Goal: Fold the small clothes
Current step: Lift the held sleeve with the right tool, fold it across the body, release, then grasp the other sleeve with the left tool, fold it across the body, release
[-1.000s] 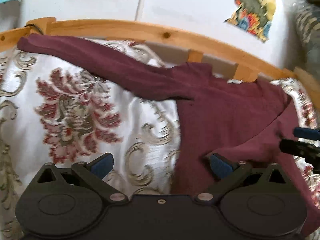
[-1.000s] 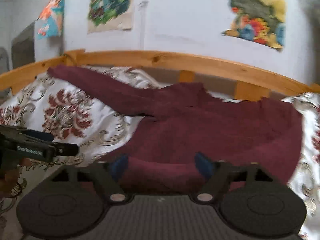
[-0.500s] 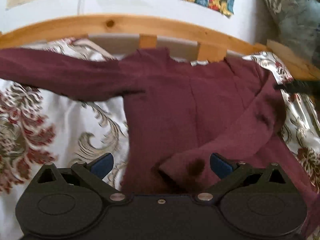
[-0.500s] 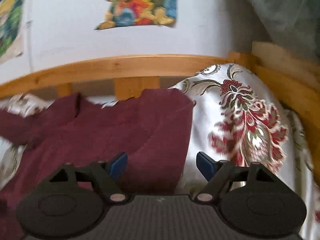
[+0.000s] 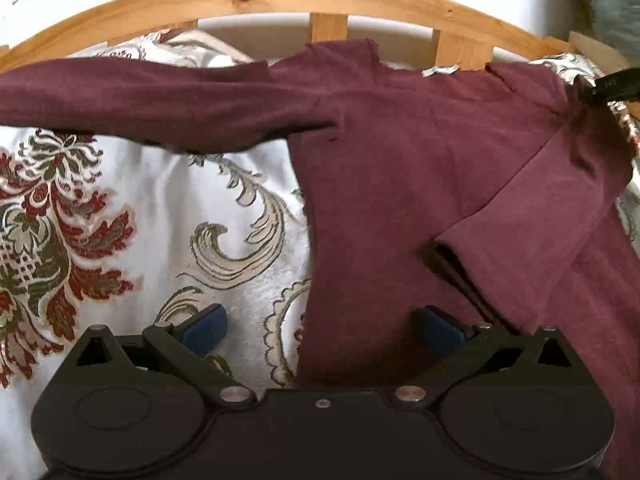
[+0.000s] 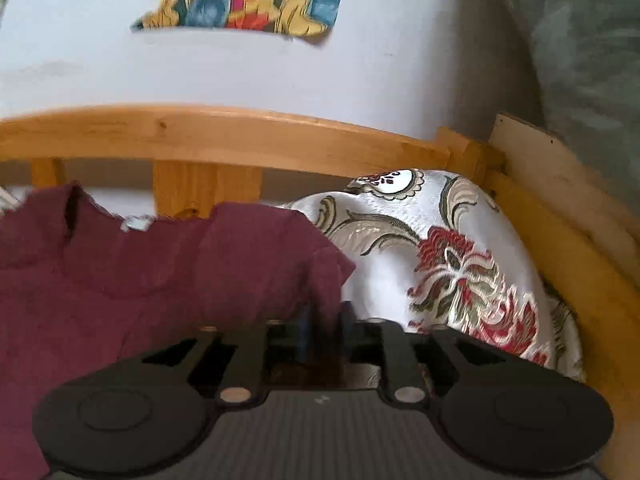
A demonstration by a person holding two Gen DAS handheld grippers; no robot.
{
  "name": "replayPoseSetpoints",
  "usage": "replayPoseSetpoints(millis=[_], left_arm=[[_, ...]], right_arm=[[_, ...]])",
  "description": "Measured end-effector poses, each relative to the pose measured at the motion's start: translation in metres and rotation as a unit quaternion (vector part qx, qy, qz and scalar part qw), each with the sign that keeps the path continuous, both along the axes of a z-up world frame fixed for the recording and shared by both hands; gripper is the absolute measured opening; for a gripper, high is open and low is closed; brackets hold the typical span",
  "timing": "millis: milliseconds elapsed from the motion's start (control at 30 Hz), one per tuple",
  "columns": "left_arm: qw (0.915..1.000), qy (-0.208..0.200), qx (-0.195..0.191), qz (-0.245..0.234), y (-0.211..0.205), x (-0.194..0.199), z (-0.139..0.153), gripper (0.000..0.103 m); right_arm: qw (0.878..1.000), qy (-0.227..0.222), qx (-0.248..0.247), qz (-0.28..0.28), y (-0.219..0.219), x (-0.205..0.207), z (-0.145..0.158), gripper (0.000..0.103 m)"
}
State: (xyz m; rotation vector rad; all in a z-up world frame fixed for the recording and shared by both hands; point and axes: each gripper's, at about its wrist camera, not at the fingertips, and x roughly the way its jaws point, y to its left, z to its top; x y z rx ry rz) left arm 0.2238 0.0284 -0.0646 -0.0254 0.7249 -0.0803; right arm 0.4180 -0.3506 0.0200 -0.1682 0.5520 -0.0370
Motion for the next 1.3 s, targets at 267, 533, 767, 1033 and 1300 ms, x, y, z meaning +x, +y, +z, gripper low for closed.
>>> replayPoseSetpoints(millis=[267, 533, 767, 1033, 1300], left_arm=[[0.9969, -0.033, -0.068, -0.022, -0.005, -0.012, 0.009, 0.102], [0.9997, -0.017, 0.013, -0.011, -0.02, -0.013, 0.003, 0.102], [0.9985, -0.039, 0.011, 0.038, 0.001, -0.018, 0.036, 0.102], [0.9745, -0.093, 0.046, 0.199, 0.112, -0.028, 0.097, 0.102], [0.9169, -0.109, -0.029, 0.383, 0.247, -0.004, 0.131, 0.094]], right_arm=[[0.995, 0.008, 0.079, 0.055, -0.03, -0.071, -0.02, 0.07], [0.996, 0.044, 0.067, 0.026, -0.029, -0.078, -0.036, 0.014], [0.997, 0.02, 0.071, 0.018, -0.019, -0.091, -0.037, 0.059], [0.992, -0.012, 0.109, 0.06, 0.011, -0.147, -0.032, 0.091], [0.981, -0.034, 0.118, 0.153, 0.067, -0.213, -0.024, 0.103]])
